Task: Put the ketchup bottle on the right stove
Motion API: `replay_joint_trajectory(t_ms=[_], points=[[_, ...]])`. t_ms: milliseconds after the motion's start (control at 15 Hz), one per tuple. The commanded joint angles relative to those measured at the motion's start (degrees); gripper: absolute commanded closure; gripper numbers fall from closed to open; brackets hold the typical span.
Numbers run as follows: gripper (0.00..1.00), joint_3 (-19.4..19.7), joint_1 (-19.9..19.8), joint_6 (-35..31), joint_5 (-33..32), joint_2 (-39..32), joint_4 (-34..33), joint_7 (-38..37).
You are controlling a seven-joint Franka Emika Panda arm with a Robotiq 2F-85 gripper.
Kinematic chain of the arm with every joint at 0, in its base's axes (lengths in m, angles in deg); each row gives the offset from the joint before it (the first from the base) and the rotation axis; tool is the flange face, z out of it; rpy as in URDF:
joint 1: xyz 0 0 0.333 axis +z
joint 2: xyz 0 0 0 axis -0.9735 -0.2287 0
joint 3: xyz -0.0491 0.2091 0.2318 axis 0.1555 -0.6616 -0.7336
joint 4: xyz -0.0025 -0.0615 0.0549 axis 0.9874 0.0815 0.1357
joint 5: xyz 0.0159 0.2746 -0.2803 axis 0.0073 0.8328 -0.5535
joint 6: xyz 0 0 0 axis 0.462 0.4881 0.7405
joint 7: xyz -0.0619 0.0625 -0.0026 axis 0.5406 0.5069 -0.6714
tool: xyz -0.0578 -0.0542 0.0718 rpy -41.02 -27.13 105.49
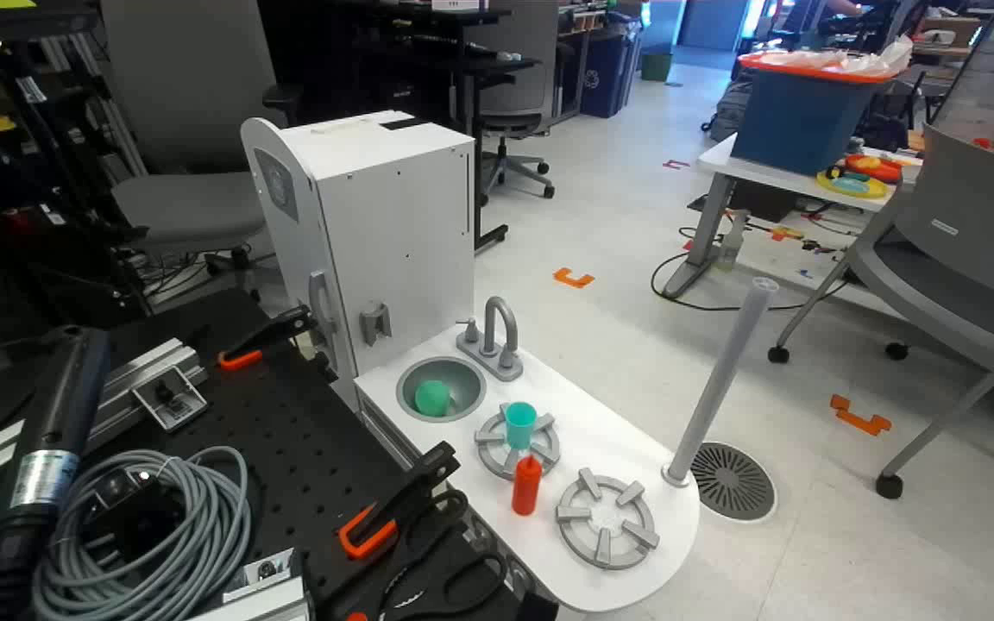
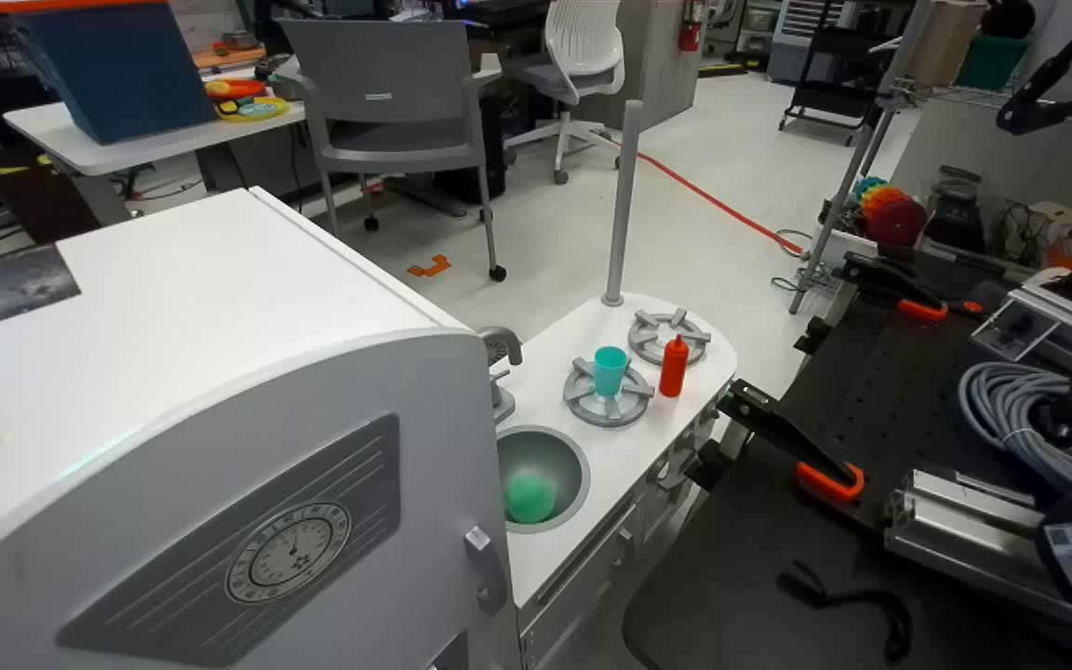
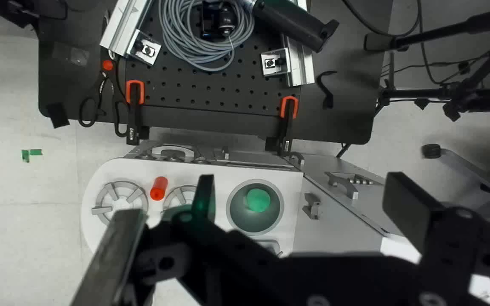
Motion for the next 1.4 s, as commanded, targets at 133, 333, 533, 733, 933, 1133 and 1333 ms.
replay_joint_trajectory(t_ms=[133, 333, 533, 733, 933, 1133, 1333], points=[[0.0, -0.35, -0.43, 0.12, 0.16, -0.05, -0.17, 0.17], [0.0, -0.35, -0.43, 0.12, 0.16, -0.05, -0.17, 0.17], [0.0, 0.0, -0.59, -1.62, 0.74, -0.79, 0.31, 0.11], [0.0, 0.65, -1.81, -10.68, 0.38, -4.61, 3.0, -0.08], [0.0, 1.15, -3.1, -21.98, -0.19, -10.84, 5.53, -0.07], [0.0, 2.63, -3.7, -30.75, 2.07, -19.47, 6.11, 0.69], [0.0, 3.37, -4.44, -40.23, 3.75, -29.43, 5.68, 0.87]])
